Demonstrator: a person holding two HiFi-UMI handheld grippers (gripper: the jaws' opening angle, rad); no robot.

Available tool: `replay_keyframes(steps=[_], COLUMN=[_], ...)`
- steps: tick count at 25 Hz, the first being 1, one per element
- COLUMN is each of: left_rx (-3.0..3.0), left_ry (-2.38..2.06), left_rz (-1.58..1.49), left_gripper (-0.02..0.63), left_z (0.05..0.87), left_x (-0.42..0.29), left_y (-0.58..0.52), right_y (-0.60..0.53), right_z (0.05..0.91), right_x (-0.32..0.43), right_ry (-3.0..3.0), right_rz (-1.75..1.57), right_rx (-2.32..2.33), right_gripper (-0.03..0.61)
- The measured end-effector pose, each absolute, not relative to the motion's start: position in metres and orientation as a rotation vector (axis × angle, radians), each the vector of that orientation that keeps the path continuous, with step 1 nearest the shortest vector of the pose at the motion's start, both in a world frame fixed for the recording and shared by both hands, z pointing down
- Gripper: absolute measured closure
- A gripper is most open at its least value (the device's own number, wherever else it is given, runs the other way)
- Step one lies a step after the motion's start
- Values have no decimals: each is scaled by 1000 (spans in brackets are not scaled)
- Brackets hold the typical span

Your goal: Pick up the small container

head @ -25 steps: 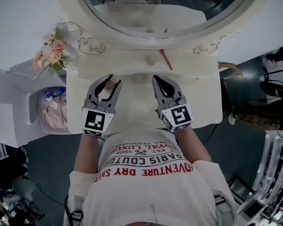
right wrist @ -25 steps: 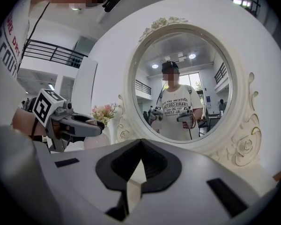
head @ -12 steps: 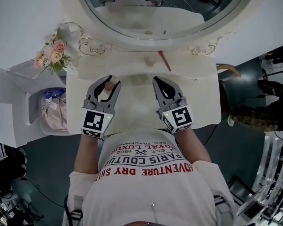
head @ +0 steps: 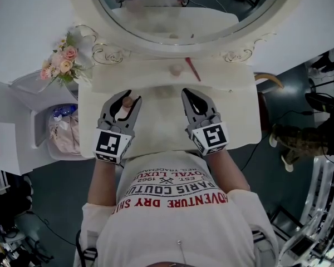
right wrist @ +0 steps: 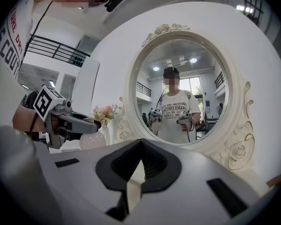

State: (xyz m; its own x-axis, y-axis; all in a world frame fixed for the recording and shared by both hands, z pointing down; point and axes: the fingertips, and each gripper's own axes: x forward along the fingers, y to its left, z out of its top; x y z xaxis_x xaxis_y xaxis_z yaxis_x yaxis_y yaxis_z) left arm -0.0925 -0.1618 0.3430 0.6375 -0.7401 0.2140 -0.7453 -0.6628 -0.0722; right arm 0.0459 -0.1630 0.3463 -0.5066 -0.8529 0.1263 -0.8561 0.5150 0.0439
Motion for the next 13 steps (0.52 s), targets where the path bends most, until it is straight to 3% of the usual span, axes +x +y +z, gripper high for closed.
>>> replay_keyframes(steps=[13], left_rx=[2831], left_ry=[-1257], left_rz=[349], left_gripper=[483], left_z=[342], left_x=[-82], left_y=[-151], right_y=[-156], right_z=[341], right_x=[51], right_ry=[-2614], right_rz=[26], right_rx=[1496], right_gripper=[580])
